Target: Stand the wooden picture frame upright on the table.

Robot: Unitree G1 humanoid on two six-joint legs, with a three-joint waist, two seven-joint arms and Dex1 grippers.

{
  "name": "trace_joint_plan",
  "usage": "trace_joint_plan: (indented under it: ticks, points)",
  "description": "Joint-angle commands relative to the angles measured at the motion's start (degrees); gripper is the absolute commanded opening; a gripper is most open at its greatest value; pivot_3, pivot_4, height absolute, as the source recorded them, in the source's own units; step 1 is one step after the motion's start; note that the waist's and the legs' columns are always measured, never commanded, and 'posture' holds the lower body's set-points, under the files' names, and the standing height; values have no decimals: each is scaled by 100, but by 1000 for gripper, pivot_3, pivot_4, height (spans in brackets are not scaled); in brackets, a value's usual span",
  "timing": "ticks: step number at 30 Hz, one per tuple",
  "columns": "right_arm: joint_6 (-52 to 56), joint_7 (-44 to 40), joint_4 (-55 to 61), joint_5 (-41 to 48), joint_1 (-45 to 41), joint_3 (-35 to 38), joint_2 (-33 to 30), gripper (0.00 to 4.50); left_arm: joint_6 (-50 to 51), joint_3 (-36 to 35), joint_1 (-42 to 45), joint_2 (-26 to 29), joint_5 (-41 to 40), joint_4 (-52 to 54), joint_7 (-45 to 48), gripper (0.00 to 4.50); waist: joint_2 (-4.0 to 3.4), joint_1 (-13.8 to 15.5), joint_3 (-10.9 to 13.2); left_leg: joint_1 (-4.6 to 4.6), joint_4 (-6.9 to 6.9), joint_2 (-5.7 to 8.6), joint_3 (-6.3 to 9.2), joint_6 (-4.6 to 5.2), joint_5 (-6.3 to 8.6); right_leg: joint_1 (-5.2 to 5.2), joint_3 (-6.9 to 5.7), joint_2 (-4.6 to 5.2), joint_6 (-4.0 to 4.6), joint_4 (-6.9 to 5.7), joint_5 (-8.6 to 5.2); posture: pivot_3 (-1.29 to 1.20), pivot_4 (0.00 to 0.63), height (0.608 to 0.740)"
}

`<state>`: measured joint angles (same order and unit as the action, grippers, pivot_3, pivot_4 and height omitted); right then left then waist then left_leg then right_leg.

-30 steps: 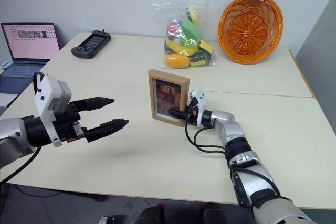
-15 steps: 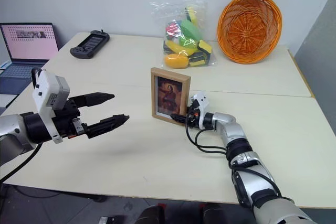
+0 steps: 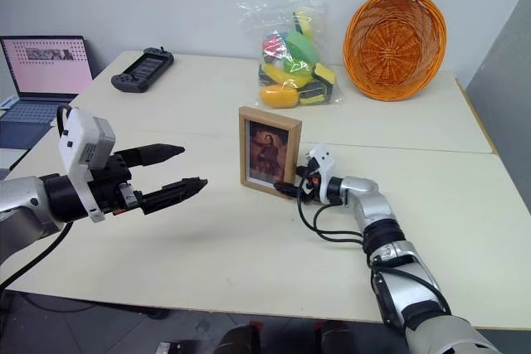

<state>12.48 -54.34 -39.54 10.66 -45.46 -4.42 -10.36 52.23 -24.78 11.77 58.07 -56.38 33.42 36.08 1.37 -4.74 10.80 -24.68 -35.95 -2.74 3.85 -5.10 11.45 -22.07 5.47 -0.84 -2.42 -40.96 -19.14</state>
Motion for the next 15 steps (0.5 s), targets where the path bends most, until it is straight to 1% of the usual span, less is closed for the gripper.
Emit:
trace_joint_plan:
  ticks: [1,3,6,10,12,13,14,15]
  points:
    - [540,-36,1112,194,253,110,-334,4034,-33,65,186,-90,-27,-54,-100,4500,0,2,0,0,0,0,0,0,0,0,0,0,0,1,0,0,150,740]
    - [1001,68,1818,297,493,206,-574,4034,34,133,232,-170,-69,-104,-190,4500,0,16,0,-1,0,0,0,0,0,0,1,1,0,1,0,0,150,740]
    - [1550,270,2649,500,839,382,-848,4034,-53,271,218,-316,84,-95,-270,4500,0,22,0,-2,0,2,-1,0,0,1,3,2,-1,3,0,0,150,740]
    - [2294,664,4073,990,1624,839,-1099,3274,-130,331,427,-619,95,-308,-442,3758,0,41,0,-2,1,0,0,1,0,1,2,-1,-1,5,-1,0,150,740]
    - [2581,894,4441,1116,1844,926,-1110,2710,-155,348,550,-763,97,-408,-527,3258,0,42,0,-2,1,0,1,1,0,1,2,0,-1,5,-1,0,150,740]
    - [2710,1051,4553,1162,1915,980,-1086,2534,-130,342,613,-822,40,-470,-552,3088,0,26,0,-2,1,0,-1,1,0,1,4,-1,-1,7,-1,0,150,740]
    - [2824,1166,4655,1202,1990,1013,-1068,2236,-108,367,688,-860,51,-529,-597,2810,0,15,0,-2,1,1,-5,1,0,0,9,-1,-1,6,-1,0,150,740]
    - [2903,1261,4763,1237,2064,1029,-1059,2214,-80,402,753,-884,102,-577,-666,2643,0,11,0,-1,0,0,-4,1,0,0,8,-2,-1,5,-1,0,150,740]
